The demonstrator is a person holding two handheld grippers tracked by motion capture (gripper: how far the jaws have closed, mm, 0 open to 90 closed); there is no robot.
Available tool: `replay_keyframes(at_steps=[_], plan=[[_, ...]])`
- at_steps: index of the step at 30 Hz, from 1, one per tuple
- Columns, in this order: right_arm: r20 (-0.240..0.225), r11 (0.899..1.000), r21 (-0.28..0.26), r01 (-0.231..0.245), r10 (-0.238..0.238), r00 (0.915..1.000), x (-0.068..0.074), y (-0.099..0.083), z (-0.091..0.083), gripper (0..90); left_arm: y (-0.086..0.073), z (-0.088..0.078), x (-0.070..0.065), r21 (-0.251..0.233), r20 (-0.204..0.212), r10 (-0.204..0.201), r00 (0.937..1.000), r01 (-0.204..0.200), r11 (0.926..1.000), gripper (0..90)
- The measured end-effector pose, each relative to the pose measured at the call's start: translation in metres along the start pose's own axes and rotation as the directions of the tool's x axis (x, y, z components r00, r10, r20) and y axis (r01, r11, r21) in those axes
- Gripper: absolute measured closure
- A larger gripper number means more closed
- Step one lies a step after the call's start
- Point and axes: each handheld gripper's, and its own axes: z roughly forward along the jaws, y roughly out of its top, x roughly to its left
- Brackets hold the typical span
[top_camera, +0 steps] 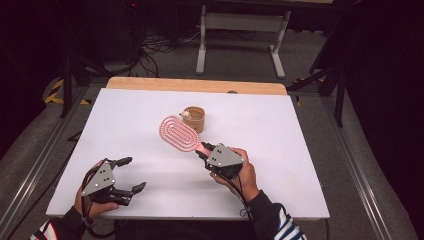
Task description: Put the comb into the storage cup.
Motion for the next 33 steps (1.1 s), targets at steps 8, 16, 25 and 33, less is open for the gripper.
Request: replay_keyframes(at_steps=[8, 16, 25, 33], plan=[[-0.016, 0.999, -0.021, -0.032, 0.032, 0.9994, 0.001, -0.003, -0.006, 70.0, 0.000, 0.003, 0.000, 0.012, 0.007, 0.000, 1.0000, 0.000, 0.9999, 11.3], [0.004, 0.996, -0.054, -0.069, 0.069, 0.9976, -0.005, -0.007, -0.010, 70.0, 0.000, 0.002, 0.001, 0.009, 0.003, -0.010, 0.9999, 0.010, 0.9999, 11.5], [0.056, 0.989, -0.089, -0.122, 0.127, 0.9904, -0.012, -0.014, -0.012, 70.0, 0.000, 0.000, 0.003, 0.004, -0.007, -0.019, 0.9998, 0.019, 0.9998, 12.0], [0.084, 0.986, -0.115, -0.123, 0.134, 0.9875, -0.011, -0.015, -0.013, 70.0, 0.001, 0.001, 0.006, 0.010, -0.004, -0.026, 0.9997, 0.026, 0.9996, 13.0]])
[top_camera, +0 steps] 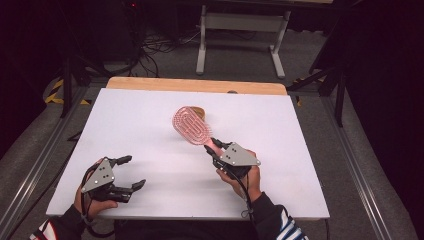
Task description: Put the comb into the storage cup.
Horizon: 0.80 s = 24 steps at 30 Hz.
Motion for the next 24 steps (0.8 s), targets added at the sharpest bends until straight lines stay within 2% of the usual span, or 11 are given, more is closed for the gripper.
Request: replay_keyframes(at_steps=[9, 12, 16, 24], plan=[[0.037, 0.999, -0.033, -0.014, 0.015, 0.9992, -0.001, -0.001, -0.003, 70.0, 0.001, 0.000, 0.000, 0.005, -0.001, -0.004, 1.0000, 0.004, 1.0000, 11.0], [0.035, 0.998, -0.053, -0.024, 0.026, 0.9991, 0.000, -0.001, -0.004, 70.0, 0.002, 0.001, 0.000, 0.020, 0.005, -0.001, 1.0000, 0.001, 0.9998, 11.1], [0.024, 0.997, -0.065, -0.040, 0.042, 0.9988, 0.000, -0.001, -0.005, 70.0, 0.003, 0.003, 0.003, 0.016, 0.003, -0.022, 0.9998, 0.022, 0.9996, 11.2], [0.021, 0.997, -0.065, -0.044, 0.046, 0.9988, 0.003, -0.003, -0.001, 70.0, 0.025, 0.013, 0.006, -0.014, 0.014, -0.038, 0.9992, 0.038, 0.9992, 10.6]])
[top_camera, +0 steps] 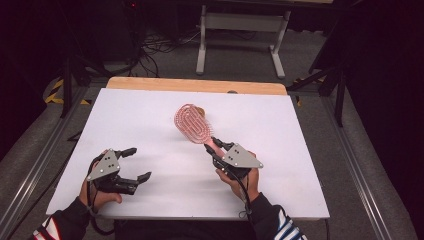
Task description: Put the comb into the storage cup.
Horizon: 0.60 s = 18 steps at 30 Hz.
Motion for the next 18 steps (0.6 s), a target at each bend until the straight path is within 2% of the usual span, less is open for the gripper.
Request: replay_keyframes(at_steps=[1, 5, 6, 7, 8, 10, 12, 14, 17, 18], plan=[[-0.001, 1.000, 0.001, 0.001, -0.001, 1.0000, 0.001, 0.000, 0.000, 70.0, 0.010, 0.005, -0.001, -0.011, 0.007, -0.008, 0.9999, 0.008, 0.9999, 10.7], [-0.003, 1.000, 0.003, 0.006, -0.006, 1.0000, 0.003, -0.001, 0.002, 70.0, 0.026, 0.014, -0.003, -0.044, 0.029, 0.000, 0.9996, 0.001, 0.9990, 11.2], [-0.005, 1.000, 0.004, 0.007, -0.007, 1.0000, 0.004, -0.001, 0.002, 70.0, 0.035, 0.021, -0.003, -0.061, 0.055, -0.007, 0.9984, 0.011, 0.9981, 11.2], [-0.005, 1.000, 0.004, 0.007, -0.007, 1.0000, 0.004, -0.001, 0.002, 70.0, 0.035, 0.021, -0.003, -0.061, 0.055, -0.007, 0.9984, 0.011, 0.9981, 11.2], [-0.005, 1.000, 0.001, 0.012, -0.012, 0.9999, 0.005, 0.000, 0.002, 70.0, 0.044, 0.028, -0.003, -0.083, 0.085, -0.020, 0.9962, 0.027, 0.9962, 11.2], [-0.004, 1.000, 0.002, 0.015, -0.015, 0.9999, 0.005, 0.000, 0.001, 70.0, 0.049, 0.033, -0.003, -0.084, 0.098, -0.023, 0.9950, 0.031, 0.9960, 11.5], [-0.001, 1.000, -0.002, 0.013, -0.013, 0.9999, 0.005, -0.001, 0.001, 70.0, 0.064, 0.048, -0.005, -0.108, 0.137, -0.054, 0.9891, 0.069, 0.9918, 12.4], [0.006, 1.000, -0.002, 0.019, -0.019, 0.9998, 0.006, -0.001, 0.001, 70.0, 0.072, 0.058, -0.006, -0.114, 0.142, -0.070, 0.9873, 0.087, 0.9897, 12.8], [0.014, 1.000, -0.006, 0.020, -0.020, 0.9997, 0.006, -0.001, 0.001, 70.0, 0.087, 0.073, -0.008, -0.121, 0.160, -0.107, 0.9812, 0.127, 0.9845, 13.7], [0.019, 1.000, -0.007, 0.021, -0.021, 0.9996, 0.006, -0.001, 0.001, 70.0, 0.090, 0.077, -0.007, -0.133, 0.181, -0.121, 0.9760, 0.146, 0.9803, 13.7]])
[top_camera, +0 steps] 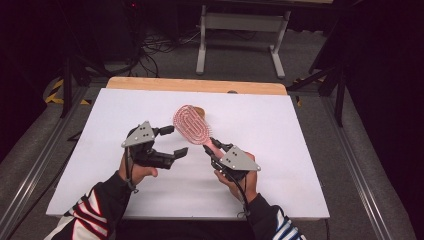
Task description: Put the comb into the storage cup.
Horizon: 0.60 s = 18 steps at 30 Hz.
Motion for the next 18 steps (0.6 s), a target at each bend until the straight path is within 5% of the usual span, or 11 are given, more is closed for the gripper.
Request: replay_keyframes(at_steps=[12, 18], plan=[[0.018, 1.000, 0.007, 0.019, -0.020, 0.9996, 0.001, 0.000, 0.001, 70.0, 0.024, 0.030, -0.003, -0.030, -0.016, -0.049, 0.9987, 0.049, 0.9983, 22.1], [0.040, 0.999, 0.015, 0.033, -0.033, 0.9986, 0.002, -0.001, 0.003, 70.0, 0.030, 0.035, -0.001, -0.053, -0.011, -0.077, 0.9970, 0.077, 0.9957, 34.6]])
